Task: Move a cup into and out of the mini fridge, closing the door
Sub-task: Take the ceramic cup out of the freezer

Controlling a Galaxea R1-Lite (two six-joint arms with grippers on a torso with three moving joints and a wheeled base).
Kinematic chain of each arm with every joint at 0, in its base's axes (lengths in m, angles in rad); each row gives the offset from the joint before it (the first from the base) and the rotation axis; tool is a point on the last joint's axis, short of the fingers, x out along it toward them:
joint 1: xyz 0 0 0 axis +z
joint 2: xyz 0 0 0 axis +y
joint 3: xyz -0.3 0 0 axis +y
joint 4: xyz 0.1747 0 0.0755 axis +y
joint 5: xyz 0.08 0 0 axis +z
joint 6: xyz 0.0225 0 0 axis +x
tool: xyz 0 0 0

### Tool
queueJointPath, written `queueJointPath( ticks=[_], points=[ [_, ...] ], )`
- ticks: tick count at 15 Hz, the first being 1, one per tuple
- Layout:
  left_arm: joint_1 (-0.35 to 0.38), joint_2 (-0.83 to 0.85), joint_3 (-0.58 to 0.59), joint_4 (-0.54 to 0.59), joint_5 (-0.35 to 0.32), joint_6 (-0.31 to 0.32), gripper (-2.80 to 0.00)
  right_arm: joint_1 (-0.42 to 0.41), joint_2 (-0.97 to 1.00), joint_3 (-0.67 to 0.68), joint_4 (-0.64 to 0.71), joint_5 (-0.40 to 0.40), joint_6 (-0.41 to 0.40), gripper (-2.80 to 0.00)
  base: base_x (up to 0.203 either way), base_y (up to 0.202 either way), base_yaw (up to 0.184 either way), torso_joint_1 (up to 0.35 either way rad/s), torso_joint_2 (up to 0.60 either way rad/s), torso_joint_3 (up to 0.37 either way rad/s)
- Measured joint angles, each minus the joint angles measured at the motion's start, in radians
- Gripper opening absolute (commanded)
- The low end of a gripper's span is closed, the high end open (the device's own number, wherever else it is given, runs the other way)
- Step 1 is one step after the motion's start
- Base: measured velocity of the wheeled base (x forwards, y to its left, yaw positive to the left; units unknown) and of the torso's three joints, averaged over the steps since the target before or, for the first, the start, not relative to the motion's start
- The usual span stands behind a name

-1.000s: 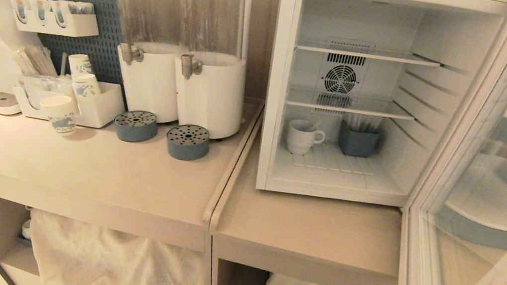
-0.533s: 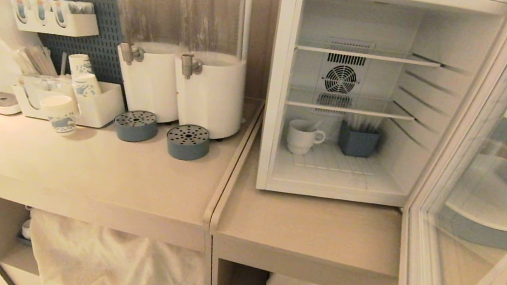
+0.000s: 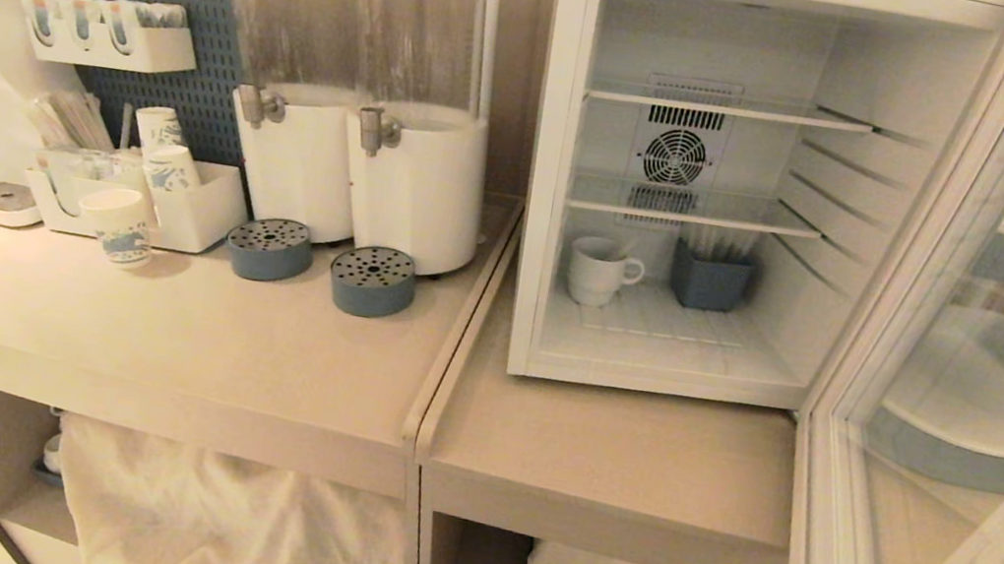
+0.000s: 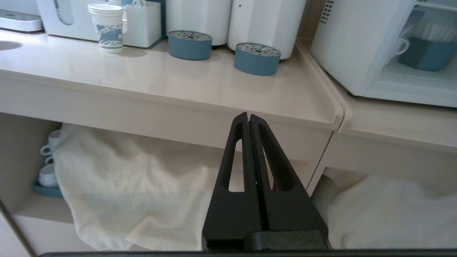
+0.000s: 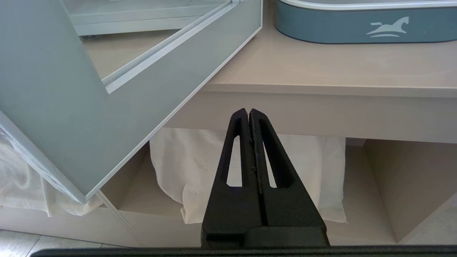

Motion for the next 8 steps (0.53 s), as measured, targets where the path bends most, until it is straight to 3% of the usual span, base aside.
queueJointPath(
  ticks=[2, 8],
  points=[
    [0.0, -0.011, 0.001, 0.016, -0.001, 0.017, -2.8, 0.0, 0.0, 0.0, 0.001, 0.0, 0.0, -2.8, -0.075, 0.0, 0.0, -0.002, 0.0, -0.003],
    [0.0, -0.017, 0.002, 0.016, -0.004, 0.041, -2.8, -0.002, 0.0, 0.0, 0.001, 0.0, 0.0, -2.8, -0.193, 0.0, 0.001, 0.002, 0.0, 0.002]
  ],
)
